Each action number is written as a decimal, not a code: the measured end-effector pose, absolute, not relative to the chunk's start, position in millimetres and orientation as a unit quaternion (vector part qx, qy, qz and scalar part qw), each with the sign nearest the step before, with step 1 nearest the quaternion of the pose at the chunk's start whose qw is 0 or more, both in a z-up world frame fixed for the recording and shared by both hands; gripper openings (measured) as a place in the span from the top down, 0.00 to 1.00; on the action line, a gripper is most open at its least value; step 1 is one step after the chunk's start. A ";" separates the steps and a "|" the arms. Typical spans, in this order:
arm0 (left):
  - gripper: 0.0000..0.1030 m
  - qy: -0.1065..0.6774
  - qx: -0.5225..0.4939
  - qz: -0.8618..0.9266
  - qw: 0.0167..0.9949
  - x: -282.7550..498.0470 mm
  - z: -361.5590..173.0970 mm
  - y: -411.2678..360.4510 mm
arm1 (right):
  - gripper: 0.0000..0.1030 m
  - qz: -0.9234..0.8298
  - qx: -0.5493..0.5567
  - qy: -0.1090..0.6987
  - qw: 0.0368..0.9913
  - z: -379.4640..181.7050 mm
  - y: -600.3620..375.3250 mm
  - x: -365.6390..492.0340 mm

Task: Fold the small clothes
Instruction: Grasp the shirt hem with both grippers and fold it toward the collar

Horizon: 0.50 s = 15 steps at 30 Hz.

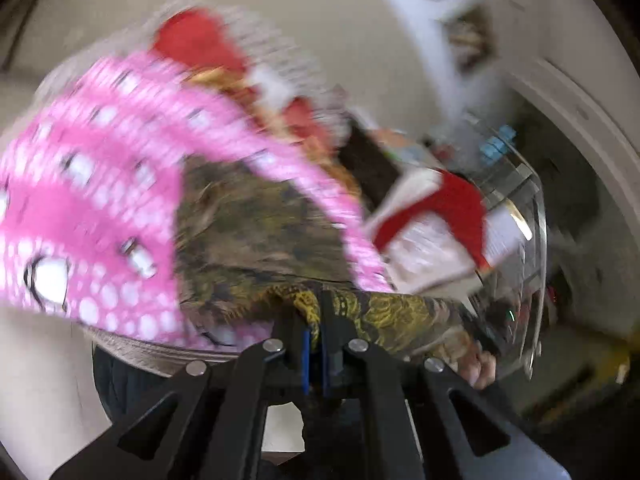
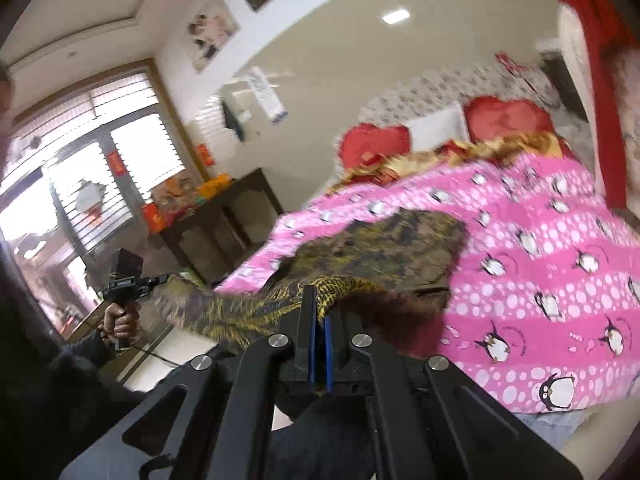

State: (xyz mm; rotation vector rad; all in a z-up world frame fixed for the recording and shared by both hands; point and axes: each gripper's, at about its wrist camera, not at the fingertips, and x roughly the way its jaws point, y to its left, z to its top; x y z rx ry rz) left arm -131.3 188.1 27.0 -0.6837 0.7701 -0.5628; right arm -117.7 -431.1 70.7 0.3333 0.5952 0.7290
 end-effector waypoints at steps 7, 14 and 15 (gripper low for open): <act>0.97 0.356 -0.329 -0.231 0.843 -89.1 16.8 184.3 | 0.99 0.336 0.145 0.300 0.881 57.9 -416.9 -80.7; 0.97 0.353 -0.346 -0.200 0.846 2.8 8.4 185.4 | 0.99 0.261 0.138 0.324 0.899 29.8 -413.6 2.1; 0.97 0.353 -0.344 -0.196 0.848 18.1 8.8 184.3 | 0.99 0.246 0.136 0.331 0.901 22.9 -410.7 20.1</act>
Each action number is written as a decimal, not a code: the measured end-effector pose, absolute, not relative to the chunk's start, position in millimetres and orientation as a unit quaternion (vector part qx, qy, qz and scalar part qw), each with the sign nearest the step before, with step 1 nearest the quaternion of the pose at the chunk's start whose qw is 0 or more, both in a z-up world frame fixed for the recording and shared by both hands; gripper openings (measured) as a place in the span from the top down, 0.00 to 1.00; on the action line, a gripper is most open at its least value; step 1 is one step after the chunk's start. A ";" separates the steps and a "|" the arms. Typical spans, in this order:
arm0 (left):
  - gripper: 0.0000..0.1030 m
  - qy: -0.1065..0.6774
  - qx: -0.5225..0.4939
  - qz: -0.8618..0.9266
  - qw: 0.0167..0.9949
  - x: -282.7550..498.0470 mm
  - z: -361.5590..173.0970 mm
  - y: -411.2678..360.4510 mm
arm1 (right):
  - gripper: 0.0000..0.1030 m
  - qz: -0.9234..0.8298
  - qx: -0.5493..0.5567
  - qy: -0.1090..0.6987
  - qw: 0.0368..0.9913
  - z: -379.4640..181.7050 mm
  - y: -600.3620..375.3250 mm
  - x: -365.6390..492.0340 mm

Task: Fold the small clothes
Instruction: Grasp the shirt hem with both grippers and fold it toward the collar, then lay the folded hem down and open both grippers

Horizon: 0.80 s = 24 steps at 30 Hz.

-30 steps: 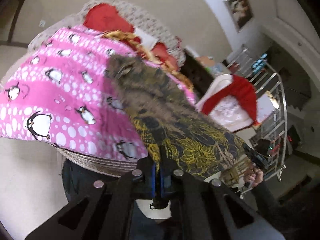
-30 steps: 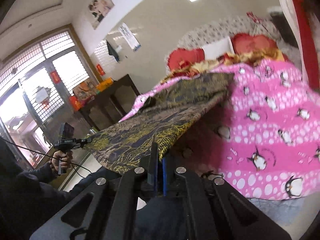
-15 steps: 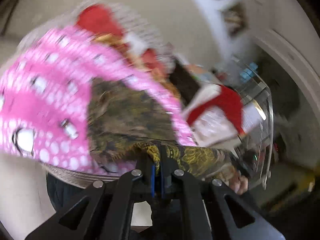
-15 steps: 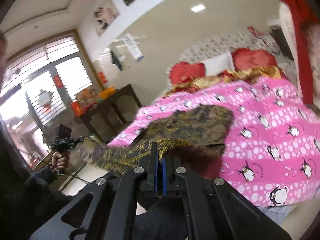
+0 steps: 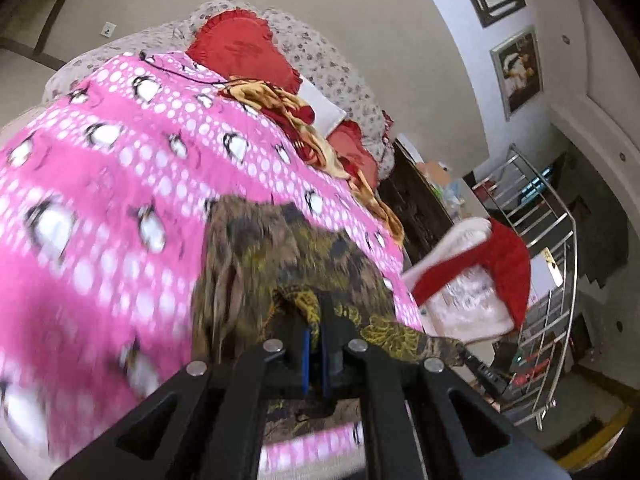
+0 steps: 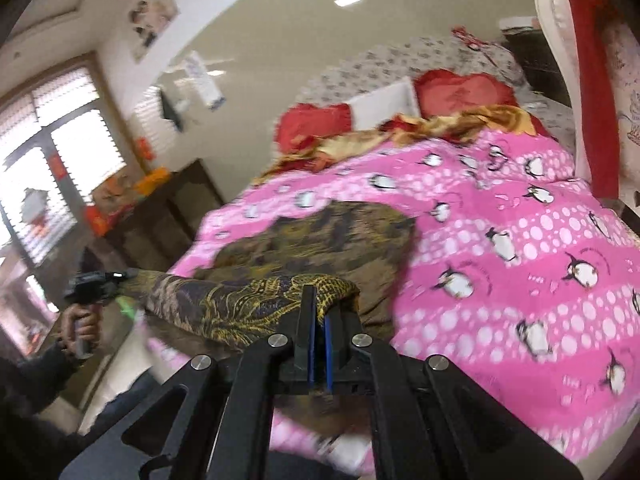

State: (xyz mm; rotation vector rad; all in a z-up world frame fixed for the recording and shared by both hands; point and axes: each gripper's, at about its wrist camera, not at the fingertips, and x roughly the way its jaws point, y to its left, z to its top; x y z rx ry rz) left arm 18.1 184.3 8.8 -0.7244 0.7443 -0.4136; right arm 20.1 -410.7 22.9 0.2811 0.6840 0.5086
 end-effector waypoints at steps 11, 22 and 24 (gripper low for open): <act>0.97 0.413 -0.293 -0.121 0.854 156.1 -33.7 184.3 | 0.99 0.168 0.130 0.399 0.892 -14.5 -378.9 160.6; 0.93 0.469 -0.250 -0.080 0.844 180.8 -100.0 170.8 | 0.99 0.124 0.130 0.478 0.860 -60.9 -364.0 212.7; 0.93 0.473 -0.270 -0.087 0.834 181.3 -100.2 174.4 | 0.97 0.124 0.151 0.506 0.840 -74.2 -364.8 217.5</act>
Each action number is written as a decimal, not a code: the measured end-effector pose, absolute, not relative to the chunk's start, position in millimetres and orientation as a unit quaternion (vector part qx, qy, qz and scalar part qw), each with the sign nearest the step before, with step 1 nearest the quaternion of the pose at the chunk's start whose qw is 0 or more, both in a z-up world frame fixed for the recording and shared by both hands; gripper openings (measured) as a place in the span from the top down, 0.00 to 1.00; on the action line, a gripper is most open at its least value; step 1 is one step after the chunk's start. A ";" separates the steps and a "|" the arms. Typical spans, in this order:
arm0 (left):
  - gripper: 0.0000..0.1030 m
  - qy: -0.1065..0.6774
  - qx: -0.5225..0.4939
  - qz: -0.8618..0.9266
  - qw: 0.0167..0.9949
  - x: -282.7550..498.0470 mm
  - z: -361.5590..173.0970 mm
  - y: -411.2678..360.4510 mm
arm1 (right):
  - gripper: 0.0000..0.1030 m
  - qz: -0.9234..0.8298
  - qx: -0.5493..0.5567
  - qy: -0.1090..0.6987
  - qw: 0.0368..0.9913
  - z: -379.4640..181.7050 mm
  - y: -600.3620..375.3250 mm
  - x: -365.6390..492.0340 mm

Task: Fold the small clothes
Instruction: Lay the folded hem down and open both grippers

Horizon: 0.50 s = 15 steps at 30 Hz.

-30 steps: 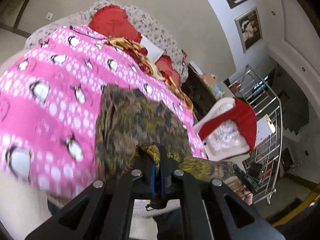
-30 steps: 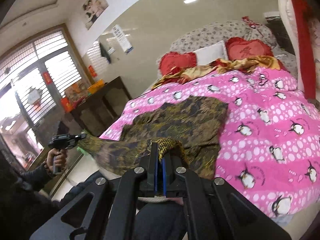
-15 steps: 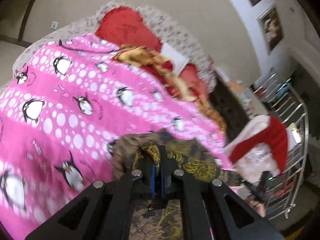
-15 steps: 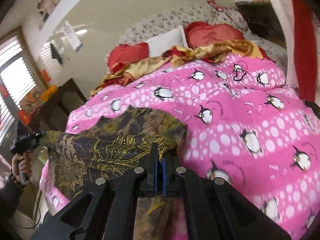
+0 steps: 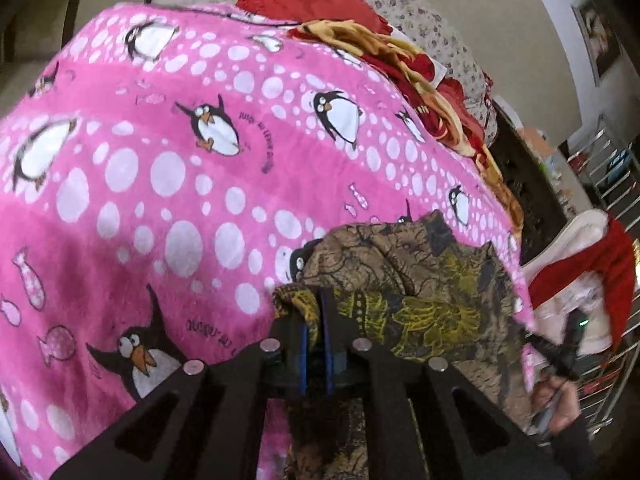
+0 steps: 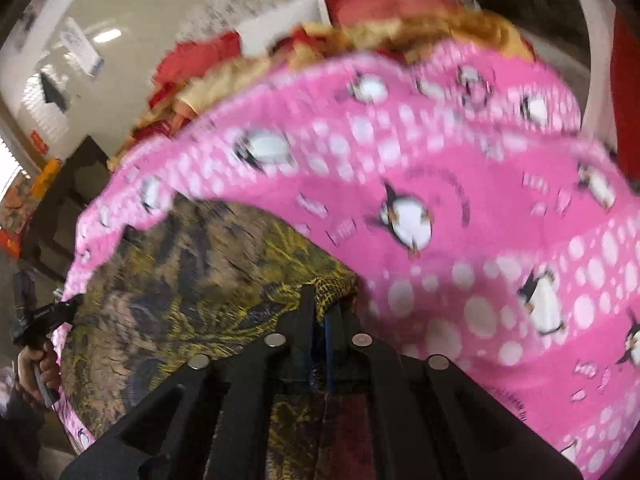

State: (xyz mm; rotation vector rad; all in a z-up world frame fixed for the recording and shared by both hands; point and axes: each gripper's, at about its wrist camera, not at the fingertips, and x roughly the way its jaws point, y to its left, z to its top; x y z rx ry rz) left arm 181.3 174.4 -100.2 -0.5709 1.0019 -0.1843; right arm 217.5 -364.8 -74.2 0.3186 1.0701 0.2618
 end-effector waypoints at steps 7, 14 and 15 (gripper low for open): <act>0.45 0.455 -0.249 -0.081 0.851 169.4 -60.7 194.8 | 0.89 0.128 0.238 0.458 0.847 -33.5 -399.0 187.8; 0.55 0.395 -0.178 -0.071 0.899 122.6 -13.8 164.6 | 0.85 0.138 0.128 0.417 0.889 16.5 -371.8 133.8; 0.58 0.404 -0.151 -0.090 0.898 114.8 -16.9 139.1 | 0.85 0.138 0.107 0.416 0.892 17.2 -358.1 130.1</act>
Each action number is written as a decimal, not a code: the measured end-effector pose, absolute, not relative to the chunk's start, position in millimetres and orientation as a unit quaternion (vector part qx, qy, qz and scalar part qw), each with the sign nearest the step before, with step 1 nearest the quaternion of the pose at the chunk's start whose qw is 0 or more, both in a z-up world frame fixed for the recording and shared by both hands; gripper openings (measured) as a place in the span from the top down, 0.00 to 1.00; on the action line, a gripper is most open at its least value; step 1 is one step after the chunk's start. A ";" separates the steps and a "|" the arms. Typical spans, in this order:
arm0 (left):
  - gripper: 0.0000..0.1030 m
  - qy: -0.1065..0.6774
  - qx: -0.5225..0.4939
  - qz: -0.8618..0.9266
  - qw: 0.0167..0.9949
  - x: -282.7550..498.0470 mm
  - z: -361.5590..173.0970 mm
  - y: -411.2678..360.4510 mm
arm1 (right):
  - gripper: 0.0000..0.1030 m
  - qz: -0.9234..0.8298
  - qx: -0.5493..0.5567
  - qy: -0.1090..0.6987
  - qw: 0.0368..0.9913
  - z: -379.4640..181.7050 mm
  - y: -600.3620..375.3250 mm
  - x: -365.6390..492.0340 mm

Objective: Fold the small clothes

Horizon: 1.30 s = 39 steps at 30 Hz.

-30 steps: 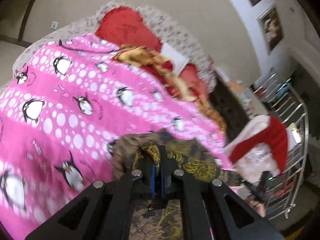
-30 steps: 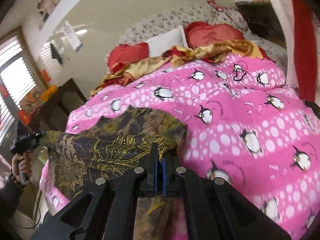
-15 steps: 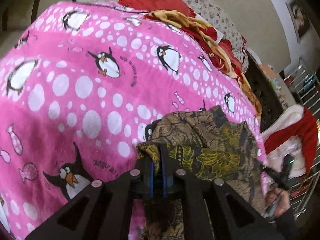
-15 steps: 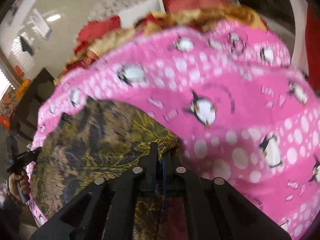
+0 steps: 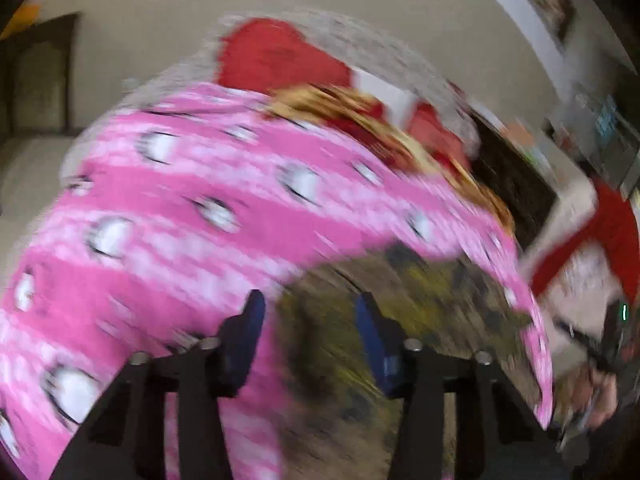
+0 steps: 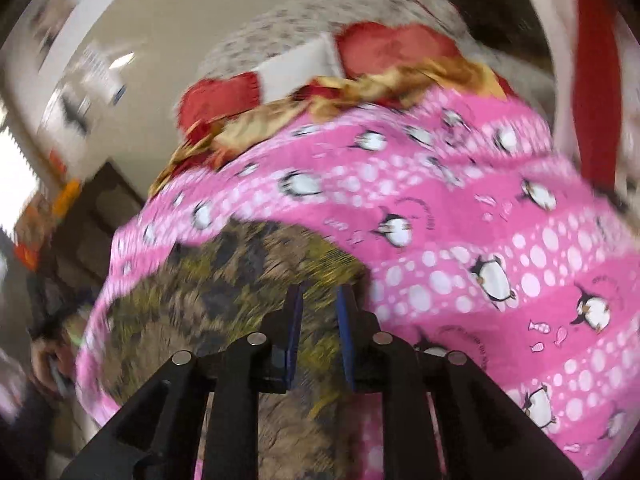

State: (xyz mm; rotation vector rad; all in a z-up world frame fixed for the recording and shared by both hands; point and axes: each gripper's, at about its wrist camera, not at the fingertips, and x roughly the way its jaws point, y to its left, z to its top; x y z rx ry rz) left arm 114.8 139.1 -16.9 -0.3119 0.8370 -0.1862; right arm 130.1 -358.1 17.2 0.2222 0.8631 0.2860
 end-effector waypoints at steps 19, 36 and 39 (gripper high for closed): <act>0.75 0.449 -0.111 -0.046 0.885 96.3 -87.0 92.4 | 0.85 0.138 -0.022 0.462 0.876 -67.5 -275.3 123.2; 0.42 0.455 -0.112 0.070 0.881 221.5 -42.4 114.6 | 0.82 0.052 0.005 0.439 0.897 -31.5 -276.7 228.9; 0.40 0.414 -0.104 0.044 0.903 207.7 -23.2 105.1 | 0.82 0.037 0.035 0.405 0.913 -11.2 -291.6 227.0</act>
